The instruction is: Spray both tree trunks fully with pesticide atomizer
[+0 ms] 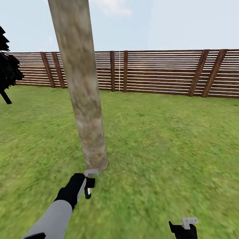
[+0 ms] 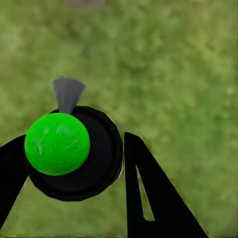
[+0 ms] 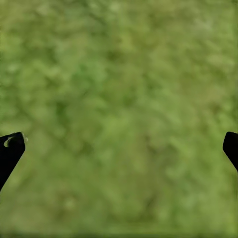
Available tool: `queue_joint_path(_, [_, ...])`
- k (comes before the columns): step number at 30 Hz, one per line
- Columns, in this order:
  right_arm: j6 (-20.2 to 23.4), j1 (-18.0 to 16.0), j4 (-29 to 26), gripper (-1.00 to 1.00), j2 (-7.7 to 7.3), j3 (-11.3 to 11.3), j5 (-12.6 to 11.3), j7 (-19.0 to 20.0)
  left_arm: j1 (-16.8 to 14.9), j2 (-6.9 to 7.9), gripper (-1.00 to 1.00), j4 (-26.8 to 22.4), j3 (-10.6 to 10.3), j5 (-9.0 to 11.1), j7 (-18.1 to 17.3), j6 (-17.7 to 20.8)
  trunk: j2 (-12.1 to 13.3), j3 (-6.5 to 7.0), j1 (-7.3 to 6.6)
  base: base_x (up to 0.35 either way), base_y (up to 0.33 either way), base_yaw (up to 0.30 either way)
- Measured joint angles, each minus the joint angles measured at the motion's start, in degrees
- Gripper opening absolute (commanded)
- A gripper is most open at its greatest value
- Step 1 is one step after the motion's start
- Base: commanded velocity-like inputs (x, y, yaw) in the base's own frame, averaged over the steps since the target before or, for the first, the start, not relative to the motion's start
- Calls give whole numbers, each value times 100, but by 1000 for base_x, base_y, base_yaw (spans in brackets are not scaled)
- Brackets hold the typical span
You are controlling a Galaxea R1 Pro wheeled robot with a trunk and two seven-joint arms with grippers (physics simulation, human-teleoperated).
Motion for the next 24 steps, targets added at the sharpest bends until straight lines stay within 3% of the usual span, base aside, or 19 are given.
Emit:
queue_joint_path(2, [0,0,0,100,0,1,0,0,46,139,-100,2,-23,1,-1,19,0,0,0,3,0,-259])
queue_joint_path(5, [0,0,0,100,0,0,0,0,64,171,-100,54,-61,1,-3,10,0,0,0,219,33,-131])
queue_joint_path(9, [0,0,0,100,0,0,-1,0,79,168,-100,97,-65,7,-3,44,0,0,0,268,65,-11])
queue_joint_path(16, [0,1,0,100,0,0,0,0,91,42,-100,106,-132,42,-54,32,0,0,0,20,4,0])
queue_joint_path(19, [0,0,0,100,0,0,0,0,90,92,-100,98,-152,13,-54,37,0,0,0,0,0,0])
queue_joint_path(22, [0,0,5,100,0,0,0,0,83,497,-100,97,-108,-36,-43,46,0,0,0,0,0,0])
queue_joint_path(24, [0,0,8,100,0,0,0,-4,88,686,-100,99,-102,-11,-45,48,0,0,0,0,0,0])
